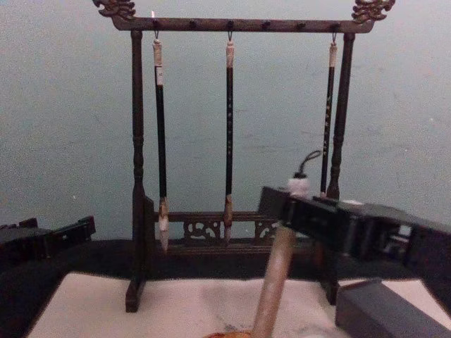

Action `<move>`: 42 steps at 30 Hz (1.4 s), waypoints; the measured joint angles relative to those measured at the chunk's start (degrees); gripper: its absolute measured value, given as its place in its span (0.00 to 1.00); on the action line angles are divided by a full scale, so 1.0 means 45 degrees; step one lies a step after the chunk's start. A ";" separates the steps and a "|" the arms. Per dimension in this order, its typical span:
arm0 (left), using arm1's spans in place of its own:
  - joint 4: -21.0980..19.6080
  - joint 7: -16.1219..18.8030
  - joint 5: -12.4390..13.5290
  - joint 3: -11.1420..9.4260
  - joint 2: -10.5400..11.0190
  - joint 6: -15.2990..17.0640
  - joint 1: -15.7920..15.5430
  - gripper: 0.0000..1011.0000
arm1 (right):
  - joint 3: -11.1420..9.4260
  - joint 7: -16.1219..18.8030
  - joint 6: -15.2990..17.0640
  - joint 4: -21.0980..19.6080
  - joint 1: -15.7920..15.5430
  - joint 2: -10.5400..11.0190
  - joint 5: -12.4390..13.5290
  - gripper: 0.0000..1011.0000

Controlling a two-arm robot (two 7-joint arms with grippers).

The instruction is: Pick up the brush from the inkstone, write on the paper, then place the brush back to its original position.

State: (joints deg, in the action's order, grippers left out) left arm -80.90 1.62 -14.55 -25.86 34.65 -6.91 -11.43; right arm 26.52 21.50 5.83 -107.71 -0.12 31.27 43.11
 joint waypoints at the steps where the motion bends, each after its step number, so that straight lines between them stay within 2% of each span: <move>1: 0.0000 0.0000 0.0000 -0.0001 0.0000 0.0000 0.0000 0.99 | -0.0046 -0.0018 -0.0019 -0.0023 -0.0031 0.0026 0.0010 0.20; 12: 0.0000 0.0000 0.0000 -0.0001 0.0000 0.0000 0.0000 0.99 | -0.0654 -0.0158 -0.0280 -0.0345 -0.0458 0.0312 0.0170 0.20; 22: 0.0000 0.0001 0.0001 0.0000 -0.0001 0.0000 0.0000 0.99 | -0.0844 -0.0140 -0.0334 -0.0522 -0.0598 0.0351 0.0322 0.20; 33: 0.0000 0.0000 0.0000 0.0000 0.0000 0.0000 0.0000 0.99 | -0.0697 -0.0050 -0.0457 -0.0521 -0.0123 -0.0081 0.0488 0.20; 42: 0.0000 0.0000 0.0001 0.0000 0.0000 0.0000 0.0000 0.99 | -0.0628 -0.0228 -0.0448 0.0026 0.0587 -0.0584 0.0702 0.20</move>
State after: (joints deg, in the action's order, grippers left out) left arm -80.90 1.62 -14.55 -25.86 34.65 -6.91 -11.43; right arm 23.69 20.47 3.81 -107.59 2.52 28.64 46.26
